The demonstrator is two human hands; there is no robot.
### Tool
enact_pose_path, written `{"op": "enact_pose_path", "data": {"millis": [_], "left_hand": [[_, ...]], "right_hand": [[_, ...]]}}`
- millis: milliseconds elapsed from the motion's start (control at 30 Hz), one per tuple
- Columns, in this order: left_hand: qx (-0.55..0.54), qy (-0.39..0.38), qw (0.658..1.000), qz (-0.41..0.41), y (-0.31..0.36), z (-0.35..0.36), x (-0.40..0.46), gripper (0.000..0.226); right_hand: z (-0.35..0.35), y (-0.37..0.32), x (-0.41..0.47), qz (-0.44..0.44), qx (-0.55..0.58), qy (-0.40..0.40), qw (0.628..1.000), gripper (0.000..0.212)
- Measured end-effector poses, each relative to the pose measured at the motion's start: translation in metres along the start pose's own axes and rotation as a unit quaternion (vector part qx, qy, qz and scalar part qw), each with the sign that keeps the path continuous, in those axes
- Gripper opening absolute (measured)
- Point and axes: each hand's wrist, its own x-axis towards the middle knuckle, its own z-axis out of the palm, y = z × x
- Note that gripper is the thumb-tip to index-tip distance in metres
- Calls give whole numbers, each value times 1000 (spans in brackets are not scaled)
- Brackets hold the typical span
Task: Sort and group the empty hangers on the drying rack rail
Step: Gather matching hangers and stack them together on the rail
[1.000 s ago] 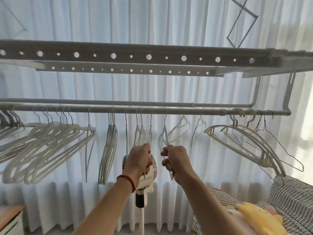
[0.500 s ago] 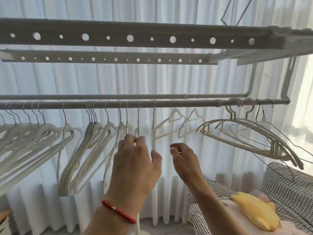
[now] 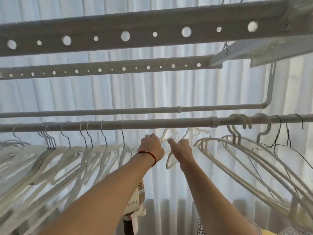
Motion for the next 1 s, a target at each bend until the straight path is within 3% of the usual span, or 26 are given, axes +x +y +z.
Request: {"op": "enact_pose_path", "data": {"millis": [67, 167, 333, 433, 500, 633, 767, 867, 1000], "left_hand": [[-21, -41, 998, -34, -4, 13, 13, 50], [-82, -82, 992, -48, -8, 21, 29, 34], [-176, -39, 982, -57, -6, 10, 44, 30], [-190, -94, 974, -80, 1, -6, 56, 17], [-225, -147, 958, -104, 8, -13, 61, 25], [-341, -126, 921, -141, 12, 0, 50, 20], [-422, -134, 878, -180, 17, 56, 3, 19], [-479, -144, 842, -202, 11, 100, -49, 25], [-497, -143, 831, -205, -26, 140, -123, 27]], "right_hand": [[8, 4, 14, 36, 49, -12, 998, 59], [15, 16, 24, 44, 98, 1, 994, 45], [-1, 14, 34, -51, 53, 92, 993, 20], [-13, -1, 44, -73, 37, 88, 993, 28], [-18, -9, 49, -52, 58, 59, 995, 33], [-28, -3, 50, 21, 54, 19, 998, 36], [-17, 42, 2, 51, 39, -26, 998, 21], [-2, 92, -57, 27, 26, -11, 999, 23], [11, 140, -145, 8, 79, -12, 997, 26]]}}
